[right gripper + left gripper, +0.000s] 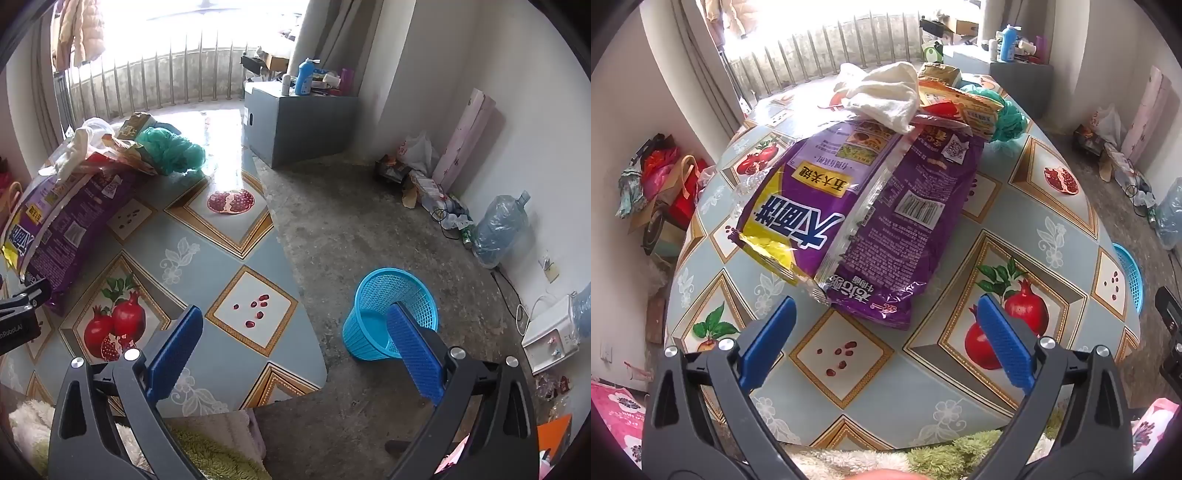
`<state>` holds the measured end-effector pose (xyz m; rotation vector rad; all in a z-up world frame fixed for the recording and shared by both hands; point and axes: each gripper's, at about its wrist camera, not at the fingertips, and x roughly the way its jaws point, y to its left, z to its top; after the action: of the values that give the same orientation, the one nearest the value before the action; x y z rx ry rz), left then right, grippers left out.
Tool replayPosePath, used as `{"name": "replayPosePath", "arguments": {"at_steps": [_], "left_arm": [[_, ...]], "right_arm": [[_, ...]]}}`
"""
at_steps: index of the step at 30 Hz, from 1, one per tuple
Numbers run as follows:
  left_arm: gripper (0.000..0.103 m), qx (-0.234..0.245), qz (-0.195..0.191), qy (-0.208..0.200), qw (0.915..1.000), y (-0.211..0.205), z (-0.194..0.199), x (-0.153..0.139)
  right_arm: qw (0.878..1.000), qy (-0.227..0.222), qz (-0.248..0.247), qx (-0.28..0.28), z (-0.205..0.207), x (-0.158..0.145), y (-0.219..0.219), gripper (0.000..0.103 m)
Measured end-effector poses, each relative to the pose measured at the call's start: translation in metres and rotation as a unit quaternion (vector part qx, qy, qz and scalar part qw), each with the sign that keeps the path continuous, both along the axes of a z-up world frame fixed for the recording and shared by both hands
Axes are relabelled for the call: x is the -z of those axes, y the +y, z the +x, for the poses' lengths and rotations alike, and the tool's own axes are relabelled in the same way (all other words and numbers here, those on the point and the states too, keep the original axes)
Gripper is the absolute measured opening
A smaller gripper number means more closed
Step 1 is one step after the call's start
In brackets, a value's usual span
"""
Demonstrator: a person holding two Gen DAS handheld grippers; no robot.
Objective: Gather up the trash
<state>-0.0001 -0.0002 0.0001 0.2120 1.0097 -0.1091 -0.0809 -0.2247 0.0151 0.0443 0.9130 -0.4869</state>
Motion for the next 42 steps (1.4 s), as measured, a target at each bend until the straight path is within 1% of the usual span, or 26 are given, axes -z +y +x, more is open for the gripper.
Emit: {"name": "replayPosePath", "arguments": {"at_steps": [9, 16, 42], "left_arm": [[0.094, -0.004, -0.002, -0.004, 1.0, -0.0089, -0.0022, -0.0002], [0.094, 0.001, -0.009, -0.001, 1.0, -0.002, -0.0021, -0.0017], [0.094, 0.002, -0.005, 0.002, 1.0, 0.0008, -0.0012, 0.0019]], "right_arm": [[1.0, 0.001, -0.001, -0.002, 0.0001, -0.0001, -0.0001, 0.097], [1.0, 0.0, 0.005, -0.001, 0.0006, 0.0002, -0.0005, 0.097], [1.0, 0.0, 0.009, -0.001, 0.0007, 0.0038, 0.0006, 0.097]]}}
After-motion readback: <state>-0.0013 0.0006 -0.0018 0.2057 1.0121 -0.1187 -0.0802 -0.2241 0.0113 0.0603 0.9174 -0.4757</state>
